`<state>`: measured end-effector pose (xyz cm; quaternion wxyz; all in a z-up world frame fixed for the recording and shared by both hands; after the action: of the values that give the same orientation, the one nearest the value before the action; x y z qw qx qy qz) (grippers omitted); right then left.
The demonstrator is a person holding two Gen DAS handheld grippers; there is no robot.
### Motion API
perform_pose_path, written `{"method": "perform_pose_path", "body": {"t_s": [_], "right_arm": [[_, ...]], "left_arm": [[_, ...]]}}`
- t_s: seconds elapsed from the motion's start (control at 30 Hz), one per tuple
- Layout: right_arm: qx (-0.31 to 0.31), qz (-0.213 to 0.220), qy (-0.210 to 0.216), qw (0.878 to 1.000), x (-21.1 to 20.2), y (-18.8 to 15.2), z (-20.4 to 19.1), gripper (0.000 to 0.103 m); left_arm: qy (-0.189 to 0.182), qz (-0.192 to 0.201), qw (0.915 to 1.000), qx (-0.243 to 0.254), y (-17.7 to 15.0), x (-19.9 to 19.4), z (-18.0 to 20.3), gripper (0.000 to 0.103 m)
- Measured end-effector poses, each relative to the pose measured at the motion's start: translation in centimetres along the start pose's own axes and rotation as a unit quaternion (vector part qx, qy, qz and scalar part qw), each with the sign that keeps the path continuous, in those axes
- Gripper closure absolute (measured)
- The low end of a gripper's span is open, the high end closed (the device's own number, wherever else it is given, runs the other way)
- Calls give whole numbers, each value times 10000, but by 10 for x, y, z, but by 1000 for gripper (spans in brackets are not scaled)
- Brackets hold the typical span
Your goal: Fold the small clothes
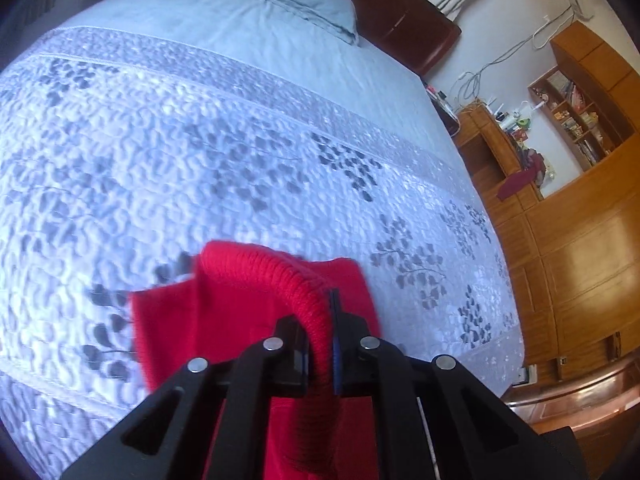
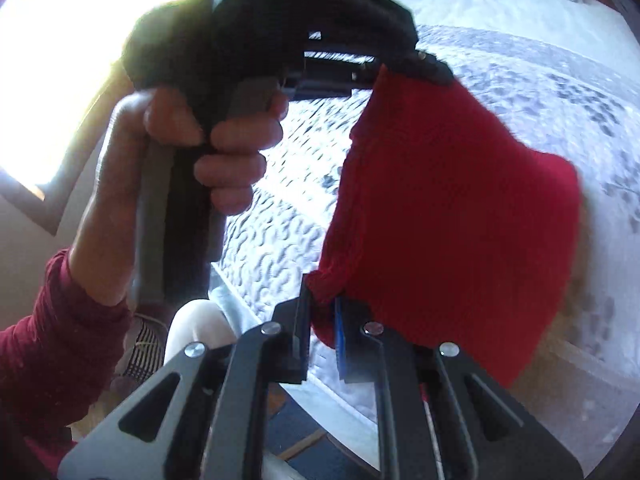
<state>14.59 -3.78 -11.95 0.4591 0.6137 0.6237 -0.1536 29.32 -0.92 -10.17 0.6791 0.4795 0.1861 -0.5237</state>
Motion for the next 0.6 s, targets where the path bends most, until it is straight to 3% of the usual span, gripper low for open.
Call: {"method": "perform_pose_path", "body": {"t_s": [0.2,0.43,0.5,0.6], "right_arm": [[-109,-423,-99,9990,54,-9,-11,94],[-190,-960,-625,9932,102,-38,12,93],[-174,-1025,-668,9923,107,-42,19,91],[-129,-1057,-526,9929,105,-43,22,78]], "left_arm": [[231,-77,9996,-172,-24,-3,-60,96],[394,-518,9972,-358,-69,47,-101,96],[431,-541,9968,-401,-76,56,-106,95],[400,-454,9973,-420,-79,58,-107,94]]}}
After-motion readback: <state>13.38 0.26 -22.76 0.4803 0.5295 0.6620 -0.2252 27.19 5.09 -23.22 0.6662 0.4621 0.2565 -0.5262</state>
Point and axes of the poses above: each gripper's, at about its wrist camera, not at the fingertips, and x roughly the way its jaws point, z to its right, y to its top, the point moved 9 cm from there along x, roughly the way its jaws point, and after that the axes turned 6 degrees about x, right-handed, at the moved point
